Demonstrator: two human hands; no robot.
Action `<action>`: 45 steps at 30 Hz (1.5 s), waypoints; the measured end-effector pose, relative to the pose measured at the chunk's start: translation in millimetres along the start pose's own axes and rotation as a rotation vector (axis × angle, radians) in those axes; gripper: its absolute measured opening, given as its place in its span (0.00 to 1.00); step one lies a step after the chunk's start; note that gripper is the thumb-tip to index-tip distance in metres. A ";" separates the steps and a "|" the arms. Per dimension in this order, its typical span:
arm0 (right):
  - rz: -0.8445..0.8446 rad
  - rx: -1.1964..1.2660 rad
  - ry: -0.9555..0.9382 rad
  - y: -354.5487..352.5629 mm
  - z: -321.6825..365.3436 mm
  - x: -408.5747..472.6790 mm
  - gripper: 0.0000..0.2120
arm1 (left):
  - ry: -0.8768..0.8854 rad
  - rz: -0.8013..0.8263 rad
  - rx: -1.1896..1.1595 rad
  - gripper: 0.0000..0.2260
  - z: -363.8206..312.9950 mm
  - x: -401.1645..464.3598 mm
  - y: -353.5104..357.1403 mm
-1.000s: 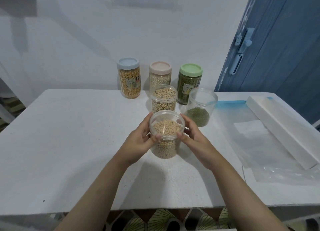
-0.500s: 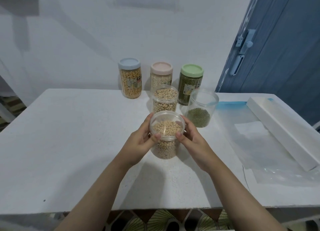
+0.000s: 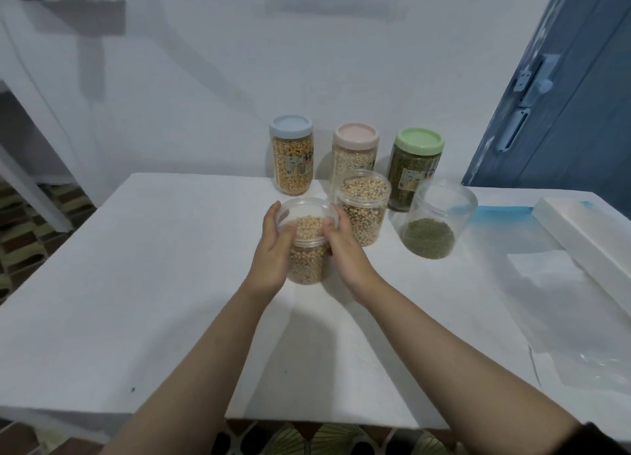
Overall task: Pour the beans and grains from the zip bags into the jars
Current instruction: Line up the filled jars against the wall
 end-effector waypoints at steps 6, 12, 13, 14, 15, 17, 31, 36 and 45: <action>-0.044 -0.085 0.012 17.5 19.1 33.3 0.21 | -0.025 0.006 0.038 0.23 -4.4 37.1 -12.1; -0.118 -0.266 -0.135 9.9 46.7 44.5 0.28 | 0.152 -0.177 0.387 0.23 -31.6 50.4 -17.0; -0.121 -0.255 -0.182 6.9 54.3 46.4 0.29 | 0.211 -0.213 0.421 0.22 -39.7 52.4 -14.6; -0.131 -0.236 -0.224 3.3 63.7 48.5 0.28 | 0.264 -0.234 0.432 0.21 -48.9 54.9 -10.8; -0.149 -0.220 -0.260 -1.9 74.3 50.8 0.28 | 0.308 -0.241 0.428 0.21 -57.3 60.2 -6.6; -0.192 -0.241 -0.309 -14.9 94.8 60.7 0.26 | 0.372 -0.226 0.426 0.21 -74.0 78.3 2.1; -0.037 -1.279 0.051 -57.5 90.1 181.5 0.38 | 0.027 -0.055 1.203 0.31 -68.7 214.4 31.1; -0.077 -1.210 -0.082 -59.6 78.7 207.7 0.36 | 0.134 -0.078 1.233 0.29 -62.8 225.7 28.9; -0.178 -1.188 -0.025 -52.1 80.4 227.2 0.35 | 0.155 -0.094 1.206 0.29 -61.0 234.9 28.2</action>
Point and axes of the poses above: each hand's wrist, its own x-axis towards the middle knuckle, its own y-axis out of the palm, z = x × y, the point moved 3 cm from there along x, towards the middle knuckle, and after that the axes turned 1 degree about y, right-handed, at the moved point
